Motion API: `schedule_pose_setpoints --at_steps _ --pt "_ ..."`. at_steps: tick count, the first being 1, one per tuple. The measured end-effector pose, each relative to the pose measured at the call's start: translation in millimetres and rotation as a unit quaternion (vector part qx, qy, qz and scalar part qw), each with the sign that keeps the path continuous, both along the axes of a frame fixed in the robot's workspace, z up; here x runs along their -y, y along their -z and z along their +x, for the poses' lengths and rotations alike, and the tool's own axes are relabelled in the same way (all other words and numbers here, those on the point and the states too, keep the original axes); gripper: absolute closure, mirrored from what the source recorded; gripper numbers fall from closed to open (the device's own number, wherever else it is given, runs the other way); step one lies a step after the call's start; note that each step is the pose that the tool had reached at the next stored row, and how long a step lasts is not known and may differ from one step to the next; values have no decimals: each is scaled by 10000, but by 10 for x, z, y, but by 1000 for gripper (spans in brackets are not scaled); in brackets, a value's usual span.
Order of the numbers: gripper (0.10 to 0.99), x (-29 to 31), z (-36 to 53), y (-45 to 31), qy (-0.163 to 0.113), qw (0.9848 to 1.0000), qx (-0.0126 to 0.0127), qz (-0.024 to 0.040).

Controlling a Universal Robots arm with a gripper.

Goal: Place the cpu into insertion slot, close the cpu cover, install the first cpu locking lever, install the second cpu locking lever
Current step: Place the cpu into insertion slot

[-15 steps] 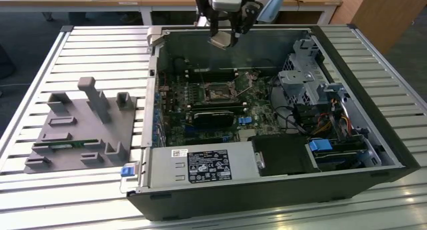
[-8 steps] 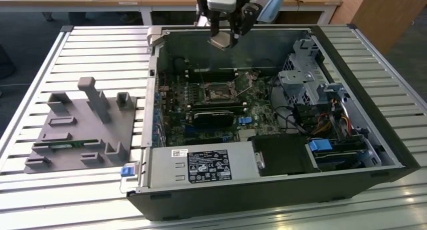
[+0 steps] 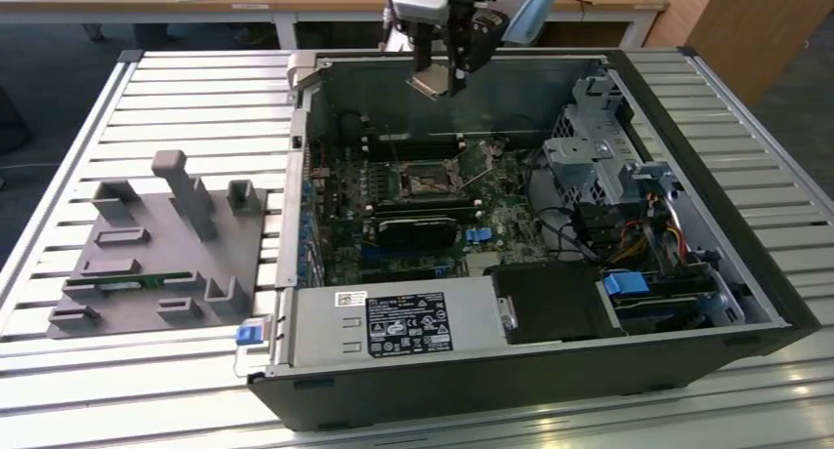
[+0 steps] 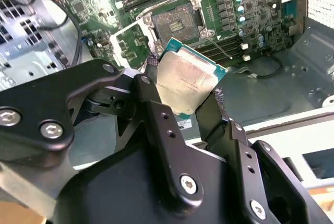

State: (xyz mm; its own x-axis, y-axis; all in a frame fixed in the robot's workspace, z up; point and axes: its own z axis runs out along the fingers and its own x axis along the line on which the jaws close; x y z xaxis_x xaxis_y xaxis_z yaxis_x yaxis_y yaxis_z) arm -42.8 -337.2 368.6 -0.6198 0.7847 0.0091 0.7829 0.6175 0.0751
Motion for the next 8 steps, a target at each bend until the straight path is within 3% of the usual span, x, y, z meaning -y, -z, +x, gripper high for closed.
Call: schedule_pose_setpoints --at_steps 2,3,8 --pt "545 1 0 5 83 9999 1 -106" --pt "545 1 0 9 140 9998 2 -126" --pt "545 0 0 36 579 9982 -4 -130"
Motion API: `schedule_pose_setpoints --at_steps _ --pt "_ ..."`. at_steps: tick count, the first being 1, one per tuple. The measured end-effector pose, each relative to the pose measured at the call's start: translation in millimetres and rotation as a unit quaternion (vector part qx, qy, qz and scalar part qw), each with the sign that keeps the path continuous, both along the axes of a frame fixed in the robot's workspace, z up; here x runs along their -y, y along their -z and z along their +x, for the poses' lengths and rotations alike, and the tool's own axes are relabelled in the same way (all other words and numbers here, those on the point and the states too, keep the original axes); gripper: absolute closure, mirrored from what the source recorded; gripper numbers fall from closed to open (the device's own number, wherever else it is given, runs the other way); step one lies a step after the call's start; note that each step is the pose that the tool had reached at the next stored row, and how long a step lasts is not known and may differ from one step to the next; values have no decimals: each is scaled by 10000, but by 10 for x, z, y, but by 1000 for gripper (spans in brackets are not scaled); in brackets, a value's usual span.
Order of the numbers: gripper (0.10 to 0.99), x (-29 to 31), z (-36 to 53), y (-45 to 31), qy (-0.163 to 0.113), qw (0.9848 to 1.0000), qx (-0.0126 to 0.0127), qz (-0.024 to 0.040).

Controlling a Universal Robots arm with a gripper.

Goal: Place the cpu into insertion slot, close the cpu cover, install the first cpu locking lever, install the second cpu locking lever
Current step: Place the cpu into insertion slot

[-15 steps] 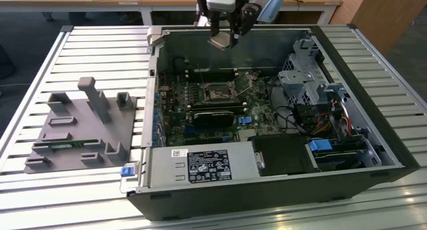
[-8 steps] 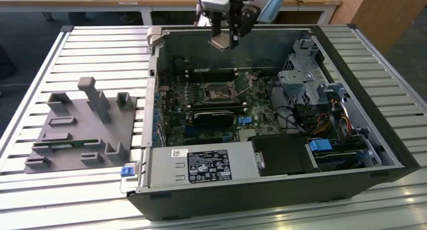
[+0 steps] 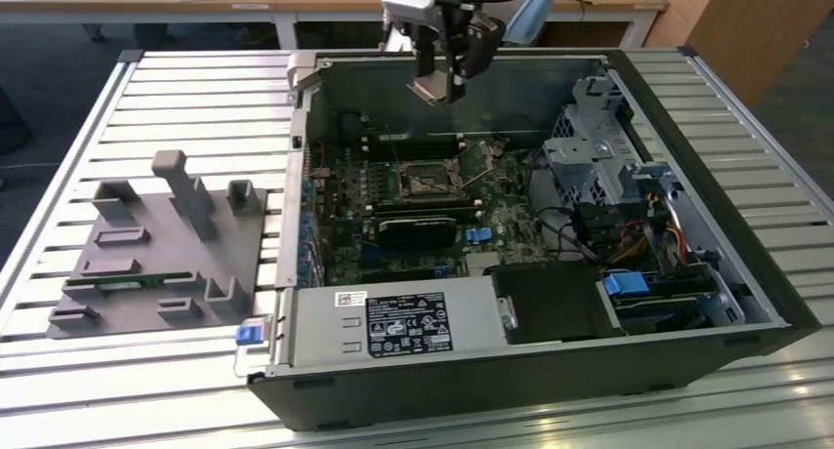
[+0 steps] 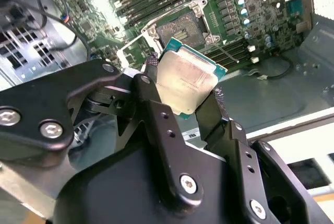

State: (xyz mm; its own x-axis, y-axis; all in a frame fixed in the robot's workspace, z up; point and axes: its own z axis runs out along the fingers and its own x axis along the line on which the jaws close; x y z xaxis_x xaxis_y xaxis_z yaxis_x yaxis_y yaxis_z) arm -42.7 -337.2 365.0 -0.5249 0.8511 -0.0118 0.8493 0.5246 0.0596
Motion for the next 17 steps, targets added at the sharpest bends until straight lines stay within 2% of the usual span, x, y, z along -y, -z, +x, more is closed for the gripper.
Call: schedule_pose_setpoints --at_steps 3,6,7,11,17 --pt "545 0 0 20 275 9996 0 0" --pt "545 0 0 41 547 9985 0 0" --pt "545 0 0 53 727 9974 0 0" --pt "545 0 0 69 1092 9940 0 1" --pt "545 0 0 81 1516 9884 0 0"
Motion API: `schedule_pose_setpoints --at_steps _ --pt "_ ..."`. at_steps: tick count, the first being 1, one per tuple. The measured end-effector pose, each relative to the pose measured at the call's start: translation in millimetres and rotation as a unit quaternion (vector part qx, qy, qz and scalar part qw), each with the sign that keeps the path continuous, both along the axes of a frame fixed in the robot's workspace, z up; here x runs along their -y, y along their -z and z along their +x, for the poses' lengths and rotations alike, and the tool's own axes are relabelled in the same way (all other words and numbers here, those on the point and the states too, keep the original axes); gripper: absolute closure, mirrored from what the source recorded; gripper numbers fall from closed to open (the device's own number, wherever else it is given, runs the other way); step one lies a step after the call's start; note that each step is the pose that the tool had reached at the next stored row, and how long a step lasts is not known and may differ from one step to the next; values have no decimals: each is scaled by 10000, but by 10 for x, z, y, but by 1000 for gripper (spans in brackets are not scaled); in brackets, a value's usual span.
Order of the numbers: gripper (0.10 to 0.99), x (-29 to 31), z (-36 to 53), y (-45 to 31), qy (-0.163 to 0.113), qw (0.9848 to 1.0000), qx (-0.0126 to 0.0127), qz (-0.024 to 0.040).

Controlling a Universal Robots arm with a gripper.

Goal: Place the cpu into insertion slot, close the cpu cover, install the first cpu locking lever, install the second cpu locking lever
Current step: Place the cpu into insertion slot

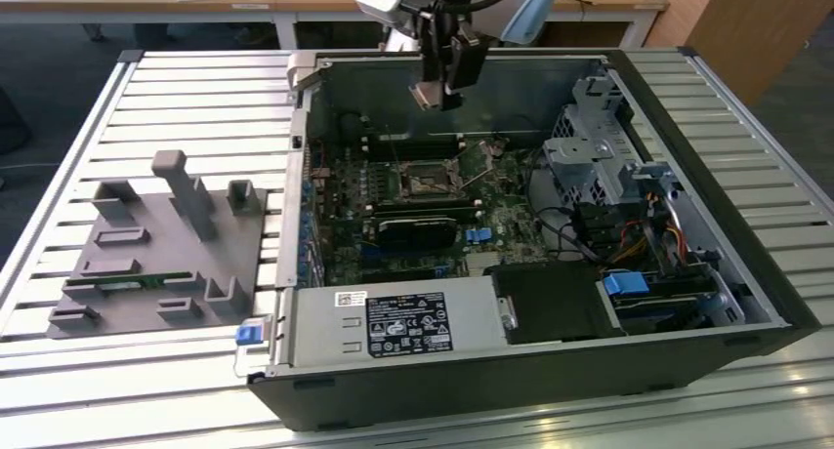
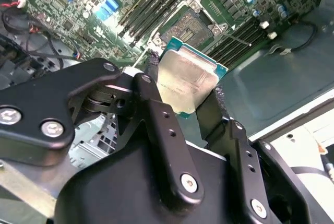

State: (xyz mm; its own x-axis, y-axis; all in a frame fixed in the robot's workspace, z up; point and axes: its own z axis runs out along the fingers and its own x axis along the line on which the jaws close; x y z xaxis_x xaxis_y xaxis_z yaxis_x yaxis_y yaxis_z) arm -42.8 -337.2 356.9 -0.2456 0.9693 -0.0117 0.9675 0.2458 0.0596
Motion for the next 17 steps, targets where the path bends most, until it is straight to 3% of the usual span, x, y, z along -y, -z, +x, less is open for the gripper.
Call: schedule_pose_setpoints --at_steps 4,17 --pt "545 0 0 8 138 9999 -1 -1" --pt "545 0 0 39 165 9999 0 -1"
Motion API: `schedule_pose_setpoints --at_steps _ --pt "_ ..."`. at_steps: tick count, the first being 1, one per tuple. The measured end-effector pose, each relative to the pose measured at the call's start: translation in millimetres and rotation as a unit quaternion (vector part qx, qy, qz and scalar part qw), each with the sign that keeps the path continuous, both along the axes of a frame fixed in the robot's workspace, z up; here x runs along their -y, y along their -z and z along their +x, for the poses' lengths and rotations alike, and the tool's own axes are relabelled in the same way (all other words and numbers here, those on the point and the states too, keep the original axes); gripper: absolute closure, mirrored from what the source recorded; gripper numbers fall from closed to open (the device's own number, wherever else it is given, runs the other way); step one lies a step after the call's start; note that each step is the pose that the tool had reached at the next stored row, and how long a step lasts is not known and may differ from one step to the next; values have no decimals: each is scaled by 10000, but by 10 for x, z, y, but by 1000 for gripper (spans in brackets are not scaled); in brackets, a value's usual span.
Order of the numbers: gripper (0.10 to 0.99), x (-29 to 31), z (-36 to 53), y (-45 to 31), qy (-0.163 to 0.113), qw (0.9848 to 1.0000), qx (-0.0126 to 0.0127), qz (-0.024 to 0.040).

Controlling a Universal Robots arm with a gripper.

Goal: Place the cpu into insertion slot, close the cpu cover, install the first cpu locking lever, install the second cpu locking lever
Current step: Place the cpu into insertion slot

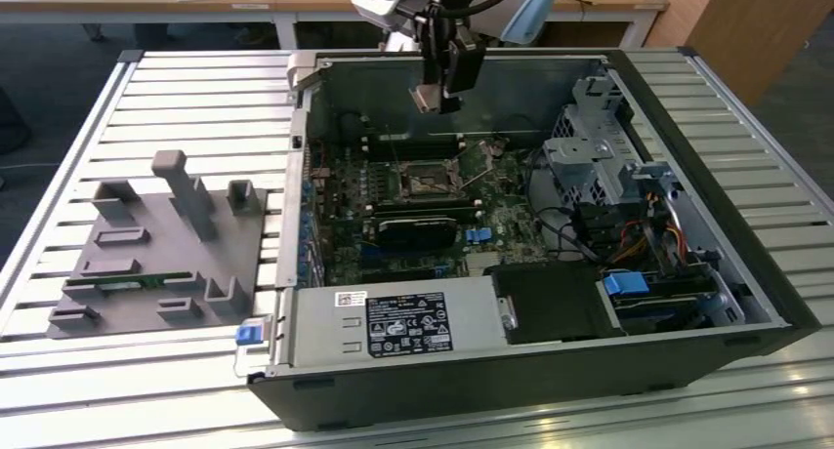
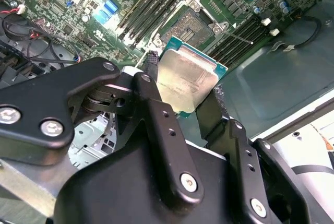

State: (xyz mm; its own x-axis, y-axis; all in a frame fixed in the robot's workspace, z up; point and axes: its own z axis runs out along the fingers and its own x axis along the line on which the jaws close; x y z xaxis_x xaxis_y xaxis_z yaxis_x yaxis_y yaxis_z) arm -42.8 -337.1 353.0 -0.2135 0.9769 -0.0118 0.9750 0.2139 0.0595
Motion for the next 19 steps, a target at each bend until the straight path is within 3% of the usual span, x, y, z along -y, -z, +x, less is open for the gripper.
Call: schedule_pose_setpoints --at_steps 10,19 --pt "545 0 0 6 32 10000 0 0" --pt "545 0 0 16 249 9997 0 1"
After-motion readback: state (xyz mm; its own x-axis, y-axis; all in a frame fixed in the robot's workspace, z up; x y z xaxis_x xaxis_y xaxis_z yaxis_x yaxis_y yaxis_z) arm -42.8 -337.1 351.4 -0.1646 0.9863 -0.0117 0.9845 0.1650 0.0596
